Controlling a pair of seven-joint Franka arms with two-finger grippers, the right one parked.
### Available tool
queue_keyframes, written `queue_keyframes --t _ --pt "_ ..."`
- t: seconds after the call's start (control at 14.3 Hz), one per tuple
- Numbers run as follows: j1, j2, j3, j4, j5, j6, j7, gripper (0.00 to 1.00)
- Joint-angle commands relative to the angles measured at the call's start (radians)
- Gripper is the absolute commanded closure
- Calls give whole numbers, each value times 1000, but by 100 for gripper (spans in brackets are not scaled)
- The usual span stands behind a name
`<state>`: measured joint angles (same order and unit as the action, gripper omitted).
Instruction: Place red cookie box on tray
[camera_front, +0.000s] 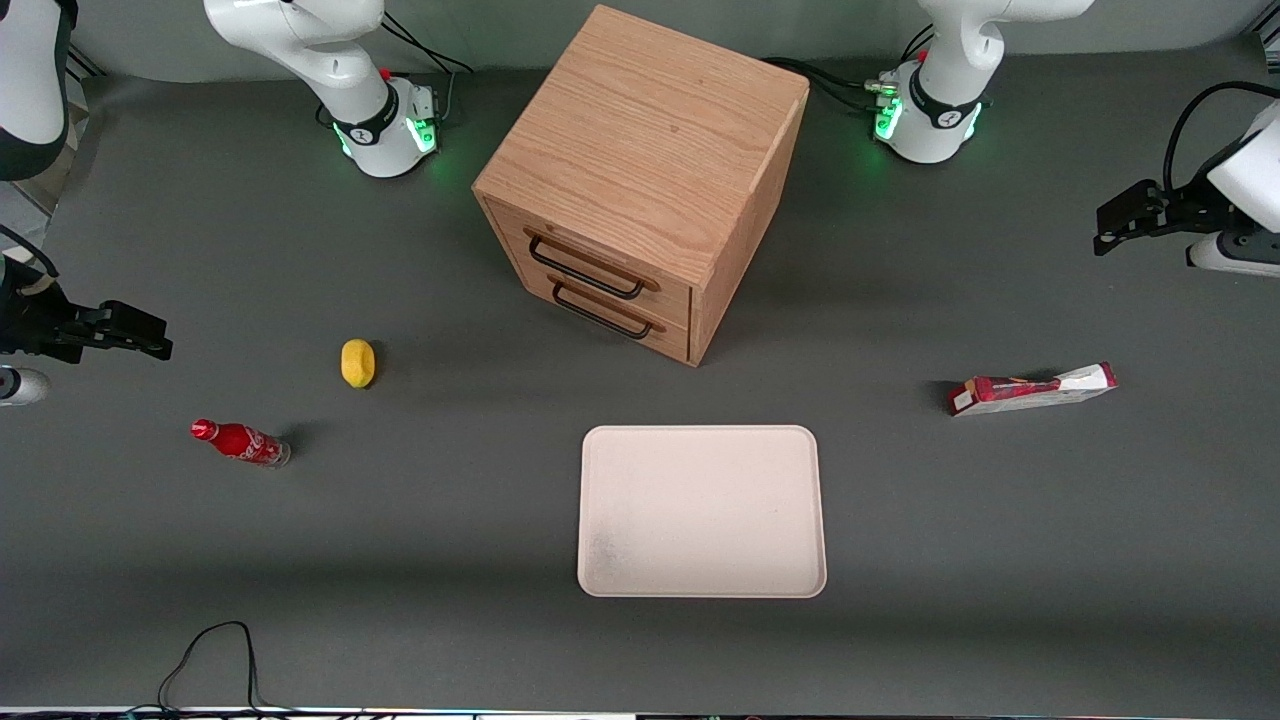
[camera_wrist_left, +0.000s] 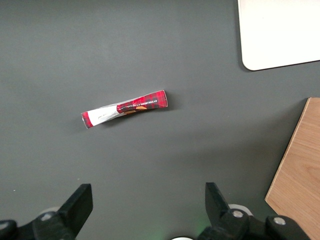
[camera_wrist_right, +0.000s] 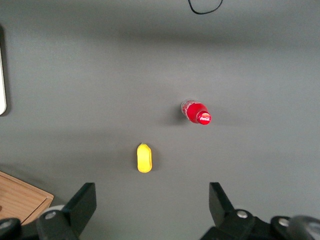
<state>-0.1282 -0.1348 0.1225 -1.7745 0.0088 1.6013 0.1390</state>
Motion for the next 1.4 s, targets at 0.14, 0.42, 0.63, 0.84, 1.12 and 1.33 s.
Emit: queue_keyframes --t 0.14,0.42,0.63,0.84,1.12,1.33 --pt "2 -16 -9 6 23 -35 -41 0" --pt "-1 15 -39 -9 167 -9 -24 0" --pt "4 50 -6 -28 158 5 -13 0" --pt "7 118 8 -33 171 101 172 0" --pt "22 219 61 -34 171 247 543 1" --pt "22 264 65 -65 158 310 845 2"
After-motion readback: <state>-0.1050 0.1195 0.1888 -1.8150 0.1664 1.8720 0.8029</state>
